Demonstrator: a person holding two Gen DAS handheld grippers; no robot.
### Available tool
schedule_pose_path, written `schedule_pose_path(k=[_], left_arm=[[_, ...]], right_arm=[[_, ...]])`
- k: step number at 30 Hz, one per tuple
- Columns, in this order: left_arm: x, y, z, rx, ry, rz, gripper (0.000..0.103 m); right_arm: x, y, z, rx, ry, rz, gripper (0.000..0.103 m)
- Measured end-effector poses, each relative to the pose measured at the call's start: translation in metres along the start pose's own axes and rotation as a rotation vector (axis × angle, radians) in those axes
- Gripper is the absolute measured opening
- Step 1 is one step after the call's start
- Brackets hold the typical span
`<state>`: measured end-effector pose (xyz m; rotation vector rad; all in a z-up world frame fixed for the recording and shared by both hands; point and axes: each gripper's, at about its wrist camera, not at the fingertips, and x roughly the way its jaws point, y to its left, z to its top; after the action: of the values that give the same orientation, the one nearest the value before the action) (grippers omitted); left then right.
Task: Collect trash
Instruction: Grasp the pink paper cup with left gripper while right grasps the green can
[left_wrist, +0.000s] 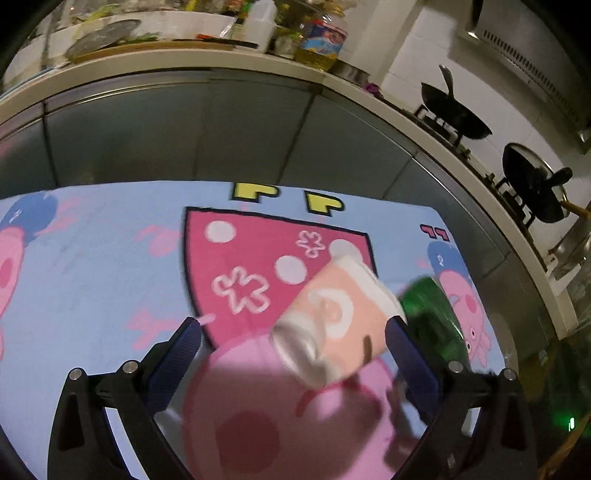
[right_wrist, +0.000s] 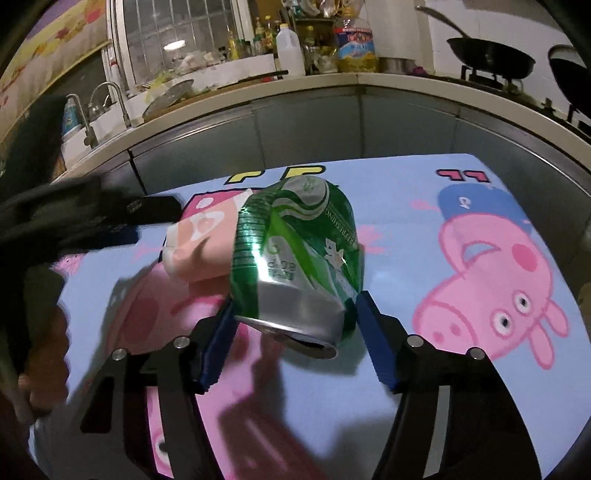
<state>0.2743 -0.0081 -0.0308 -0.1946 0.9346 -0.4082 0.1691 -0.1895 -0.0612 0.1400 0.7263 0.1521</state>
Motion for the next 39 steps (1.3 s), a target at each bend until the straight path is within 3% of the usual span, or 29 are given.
schedule_pose_path(k=[4, 7, 8, 10, 12, 16, 18, 20, 26, 30, 39], left_arm=[[0.025, -0.001, 0.002, -0.041, 0.082, -0.042, 0.099], [0.032, -0.012, -0.009, -0.037, 0.098, -0.045, 0.088], [0.031, -0.02, -0.014, -0.005, 0.096, -0.05, 0.078], [0.032, -0.034, -0.023, 0.033, 0.11, -0.071, 0.069], [0.03, -0.051, -0.035, 0.082, 0.116, -0.073, 0.045], [0.022, -0.073, -0.064, 0.112, 0.127, -0.095, 0.044], [0.016, -0.079, -0.076, 0.104, 0.127, -0.102, 0.044], [0.009, -0.082, -0.091, 0.09, 0.141, -0.129, 0.044], [-0.019, -0.099, -0.136, 0.169, 0.147, -0.109, 0.045], [-0.025, -0.104, -0.134, 0.186, 0.145, -0.08, 0.074], [-0.013, -0.127, -0.118, 0.273, 0.154, -0.054, 0.075]], right_arm=[[-0.023, -0.024, -0.016, 0.125, 0.005, 0.106, 0.062], [-0.043, -0.051, -0.036, 0.283, 0.011, 0.233, 0.061], [-0.05, -0.06, -0.046, 0.338, 0.011, 0.274, 0.061], [-0.064, -0.077, -0.063, 0.434, 0.007, 0.34, 0.061], [-0.077, -0.093, -0.078, 0.502, 0.004, 0.377, 0.061], [-0.103, -0.111, -0.098, 0.534, 0.005, 0.334, 0.064], [-0.111, -0.116, -0.104, 0.534, 0.002, 0.311, 0.072], [-0.118, -0.12, -0.109, 0.539, -0.014, 0.291, 0.074], [-0.124, -0.14, -0.12, 0.603, -0.039, 0.327, 0.075], [-0.123, -0.153, -0.127, 0.653, -0.05, 0.36, 0.075], [-0.126, -0.173, -0.129, 0.685, -0.077, 0.382, 0.075]])
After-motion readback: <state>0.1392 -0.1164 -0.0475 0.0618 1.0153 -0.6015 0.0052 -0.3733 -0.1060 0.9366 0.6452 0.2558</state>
